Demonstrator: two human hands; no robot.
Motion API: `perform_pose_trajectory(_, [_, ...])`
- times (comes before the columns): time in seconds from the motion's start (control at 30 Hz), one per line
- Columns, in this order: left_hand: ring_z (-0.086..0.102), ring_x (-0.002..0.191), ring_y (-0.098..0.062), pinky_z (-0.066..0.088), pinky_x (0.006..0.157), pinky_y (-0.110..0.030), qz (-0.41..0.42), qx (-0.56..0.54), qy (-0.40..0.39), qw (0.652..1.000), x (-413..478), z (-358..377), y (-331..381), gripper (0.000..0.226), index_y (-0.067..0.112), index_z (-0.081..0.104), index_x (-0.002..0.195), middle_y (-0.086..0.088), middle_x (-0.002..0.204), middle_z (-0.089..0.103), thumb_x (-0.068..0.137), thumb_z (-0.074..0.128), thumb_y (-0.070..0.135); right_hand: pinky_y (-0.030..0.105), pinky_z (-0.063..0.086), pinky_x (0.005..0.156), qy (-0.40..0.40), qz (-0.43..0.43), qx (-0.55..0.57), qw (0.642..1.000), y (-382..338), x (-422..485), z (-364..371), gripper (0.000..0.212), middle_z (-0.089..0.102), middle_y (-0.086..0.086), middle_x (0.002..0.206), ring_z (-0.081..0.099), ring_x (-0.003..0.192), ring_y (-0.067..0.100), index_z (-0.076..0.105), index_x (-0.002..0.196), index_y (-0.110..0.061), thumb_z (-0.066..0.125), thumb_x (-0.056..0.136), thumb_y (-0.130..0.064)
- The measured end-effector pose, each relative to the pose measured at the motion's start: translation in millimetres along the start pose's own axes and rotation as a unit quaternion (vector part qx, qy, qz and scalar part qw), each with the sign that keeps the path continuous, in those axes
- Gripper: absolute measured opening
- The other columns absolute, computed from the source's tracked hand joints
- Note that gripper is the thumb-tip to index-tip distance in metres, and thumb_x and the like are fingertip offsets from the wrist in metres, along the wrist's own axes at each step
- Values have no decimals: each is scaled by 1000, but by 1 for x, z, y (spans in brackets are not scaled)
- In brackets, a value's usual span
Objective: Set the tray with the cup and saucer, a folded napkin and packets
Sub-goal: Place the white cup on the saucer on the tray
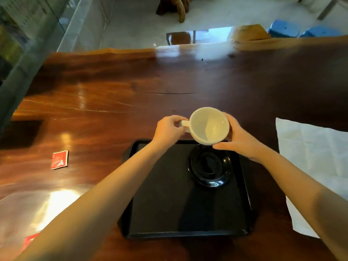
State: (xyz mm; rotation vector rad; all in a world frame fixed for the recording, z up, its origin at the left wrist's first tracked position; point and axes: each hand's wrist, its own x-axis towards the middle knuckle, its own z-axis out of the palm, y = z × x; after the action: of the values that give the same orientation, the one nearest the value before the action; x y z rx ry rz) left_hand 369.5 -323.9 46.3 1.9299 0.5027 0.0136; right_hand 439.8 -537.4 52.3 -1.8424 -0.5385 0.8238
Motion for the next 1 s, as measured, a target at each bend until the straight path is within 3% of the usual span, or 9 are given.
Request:
perform_pose_trajectory(0.27, [58,81,-15,39,63,-23,22,154,-21,988,-27,52,-27,22,14,72,95,-2,93,71,86,55,4,7,44,85,-8,42,14,999,70,-29,2,87,39,-14,133,43,122,2,29,130,-43,80,69,-9])
perform_pose_trajectory(0.4, [55,77,-12,33,54,-14,-10,177,-12,984,-34,67,-46,21,13,71,92,-1,89,69,85,53,4,22,42,99,-28,64,25,997,94,-29,7,93,38,-9,139,41,127,8,27,139,-34,81,68,-8])
perform_pose_trajectory(0.73, [52,71,-14,29,50,-14,-48,209,-2,977,-40,86,-61,22,9,70,87,1,77,60,83,51,0,44,32,111,-63,92,20,994,115,-19,6,97,31,-6,145,33,134,15,22,143,-33,79,69,-5])
perform_pose_trajectory(0.9, [57,74,-18,36,55,-23,-49,220,-6,974,-41,91,-65,24,12,71,82,-3,78,66,81,50,-1,48,30,112,-67,100,20,993,121,-19,8,101,28,-5,146,31,135,17,19,144,-34,78,69,-4])
perform_pose_trajectory(1.0, [56,78,-16,32,58,-19,-48,222,-9,974,-41,92,-70,24,14,71,83,-1,82,64,81,51,0,47,29,113,-65,105,29,992,123,-19,8,103,26,-5,147,29,136,17,16,145,-34,78,69,-2])
